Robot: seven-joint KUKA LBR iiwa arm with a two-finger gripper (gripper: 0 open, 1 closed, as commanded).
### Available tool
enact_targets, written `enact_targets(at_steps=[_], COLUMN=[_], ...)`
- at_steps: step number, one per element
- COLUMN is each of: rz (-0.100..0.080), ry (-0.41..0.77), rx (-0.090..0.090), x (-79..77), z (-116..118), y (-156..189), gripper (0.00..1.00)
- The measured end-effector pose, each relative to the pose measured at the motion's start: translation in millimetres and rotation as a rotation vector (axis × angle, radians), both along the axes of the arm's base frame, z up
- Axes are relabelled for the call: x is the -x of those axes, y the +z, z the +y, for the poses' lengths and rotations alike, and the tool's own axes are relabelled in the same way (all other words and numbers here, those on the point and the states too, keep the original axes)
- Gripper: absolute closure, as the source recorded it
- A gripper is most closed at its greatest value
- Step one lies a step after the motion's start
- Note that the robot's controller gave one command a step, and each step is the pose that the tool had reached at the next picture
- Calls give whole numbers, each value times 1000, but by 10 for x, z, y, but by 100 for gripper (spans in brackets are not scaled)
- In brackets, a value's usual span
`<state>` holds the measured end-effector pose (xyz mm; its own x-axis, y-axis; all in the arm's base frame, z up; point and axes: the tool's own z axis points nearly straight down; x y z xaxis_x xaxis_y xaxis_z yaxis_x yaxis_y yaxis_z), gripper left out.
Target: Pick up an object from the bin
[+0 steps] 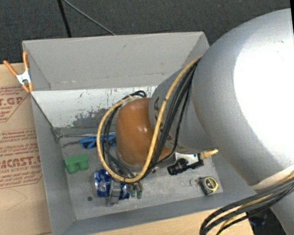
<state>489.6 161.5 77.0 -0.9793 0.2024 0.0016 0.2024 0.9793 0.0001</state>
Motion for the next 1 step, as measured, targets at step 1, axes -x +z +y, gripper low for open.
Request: enact_targets(at_steps=[1], rz=[-12], ry=[88], rx=[-4], x=[-401], z=[359], y=[1621], gripper=[100])
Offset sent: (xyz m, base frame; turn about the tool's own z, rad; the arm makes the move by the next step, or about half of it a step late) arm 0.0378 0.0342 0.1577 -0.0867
